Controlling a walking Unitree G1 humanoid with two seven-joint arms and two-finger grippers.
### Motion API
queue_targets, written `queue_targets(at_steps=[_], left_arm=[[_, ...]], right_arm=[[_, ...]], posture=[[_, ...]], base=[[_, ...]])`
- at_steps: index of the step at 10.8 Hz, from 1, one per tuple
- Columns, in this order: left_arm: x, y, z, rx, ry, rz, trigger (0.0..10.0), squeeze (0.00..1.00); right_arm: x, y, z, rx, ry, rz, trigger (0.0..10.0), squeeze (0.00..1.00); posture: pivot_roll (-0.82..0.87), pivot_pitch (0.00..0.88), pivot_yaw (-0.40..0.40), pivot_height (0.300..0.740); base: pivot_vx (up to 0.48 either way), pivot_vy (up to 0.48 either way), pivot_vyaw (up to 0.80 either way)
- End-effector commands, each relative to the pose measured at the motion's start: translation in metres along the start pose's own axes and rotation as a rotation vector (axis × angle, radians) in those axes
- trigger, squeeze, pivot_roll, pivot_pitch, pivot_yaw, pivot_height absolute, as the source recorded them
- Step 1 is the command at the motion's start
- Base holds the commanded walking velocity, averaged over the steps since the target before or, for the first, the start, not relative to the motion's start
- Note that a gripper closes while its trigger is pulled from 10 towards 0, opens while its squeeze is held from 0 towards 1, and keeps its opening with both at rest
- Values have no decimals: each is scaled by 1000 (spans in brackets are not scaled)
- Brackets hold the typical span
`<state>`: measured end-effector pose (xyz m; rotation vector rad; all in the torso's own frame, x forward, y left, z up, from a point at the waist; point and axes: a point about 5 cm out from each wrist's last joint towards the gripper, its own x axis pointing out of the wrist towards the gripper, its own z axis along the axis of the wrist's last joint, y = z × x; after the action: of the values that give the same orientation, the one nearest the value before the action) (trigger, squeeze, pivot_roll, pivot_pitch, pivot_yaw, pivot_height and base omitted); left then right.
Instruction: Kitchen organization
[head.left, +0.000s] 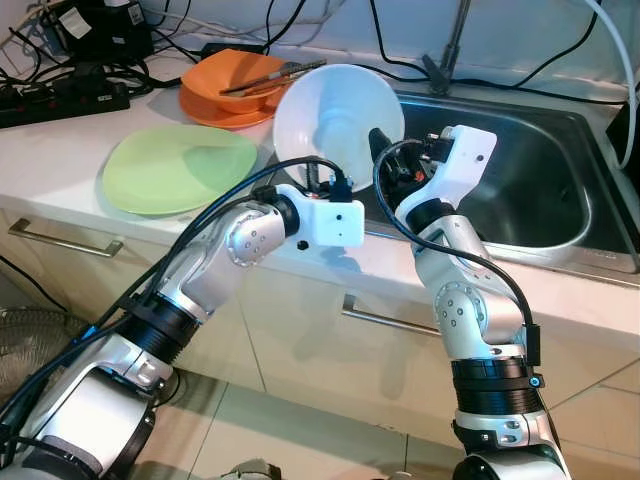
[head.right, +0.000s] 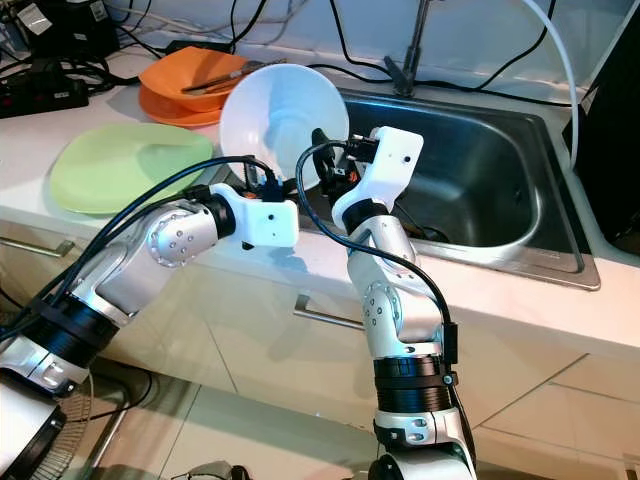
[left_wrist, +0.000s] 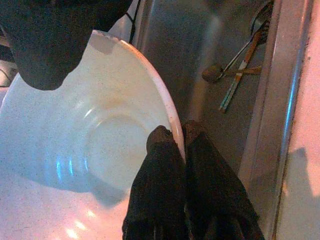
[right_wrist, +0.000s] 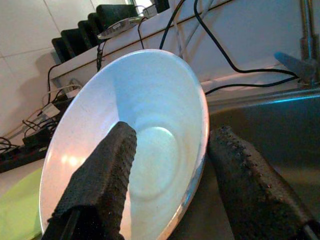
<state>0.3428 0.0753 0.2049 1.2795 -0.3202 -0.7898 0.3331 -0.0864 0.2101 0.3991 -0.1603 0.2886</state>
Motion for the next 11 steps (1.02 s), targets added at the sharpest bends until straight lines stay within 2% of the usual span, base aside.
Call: queue_targets(at_steps=[1,3,4,5,11], left_arm=[[-2,6,8,13,-41,25,10000,0],[-3,6,9,11,-44,28,10000,0],[-3,6,8,11,-44,28,10000,0],[-4,6,8,11,-41,28,10000,0],[-3,14,11,53,-54,93,10000,0]], right_arm=[[0,4,3,1,-6,15,10000,0],[0,3,1,0,-3,4,10000,0],[0,2,1,6,-5,-10,1765,0],[1,0,1,11,-8,-18,0,0],[0,1,-7,23,36,-7,0,0]], posture=[[-60,0,30,740],[-59,0,28,740],[-59,0,28,740],[-59,0,28,740],[-54,0,25,740]], base=[[0,0,0],[0,0,0],[0,0,0],[0,0,0],[0,0,0]])
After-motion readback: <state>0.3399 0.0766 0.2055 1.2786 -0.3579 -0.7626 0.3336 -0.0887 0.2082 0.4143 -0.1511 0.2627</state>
